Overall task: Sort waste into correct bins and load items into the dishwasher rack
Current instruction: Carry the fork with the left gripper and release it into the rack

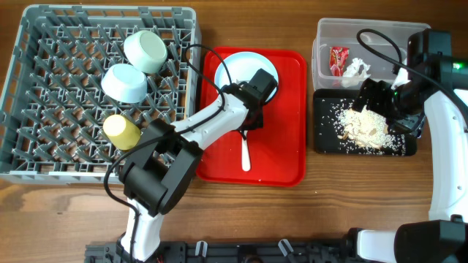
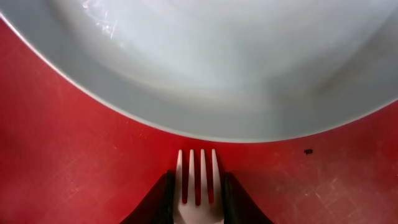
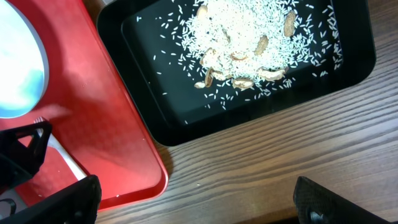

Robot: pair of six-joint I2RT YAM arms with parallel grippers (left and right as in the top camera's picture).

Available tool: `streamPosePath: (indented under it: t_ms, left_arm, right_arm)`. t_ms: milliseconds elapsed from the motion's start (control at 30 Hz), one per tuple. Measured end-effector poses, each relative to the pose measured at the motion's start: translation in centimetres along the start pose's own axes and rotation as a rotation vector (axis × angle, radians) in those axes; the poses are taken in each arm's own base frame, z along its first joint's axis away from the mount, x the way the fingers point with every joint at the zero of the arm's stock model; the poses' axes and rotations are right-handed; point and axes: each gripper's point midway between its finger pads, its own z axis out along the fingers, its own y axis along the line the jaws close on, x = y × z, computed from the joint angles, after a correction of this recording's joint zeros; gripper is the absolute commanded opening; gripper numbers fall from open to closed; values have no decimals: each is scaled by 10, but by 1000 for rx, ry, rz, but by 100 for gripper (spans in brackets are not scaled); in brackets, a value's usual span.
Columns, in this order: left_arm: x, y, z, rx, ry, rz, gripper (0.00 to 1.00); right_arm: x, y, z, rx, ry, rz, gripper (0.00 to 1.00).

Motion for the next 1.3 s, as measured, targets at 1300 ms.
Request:
streamPosePath:
  t_ms: [1300]
  left_arm:
    - [-98, 182, -203, 116, -350, -96, 10]
  right_arm:
    - [1, 0, 0, 1, 3, 0, 100]
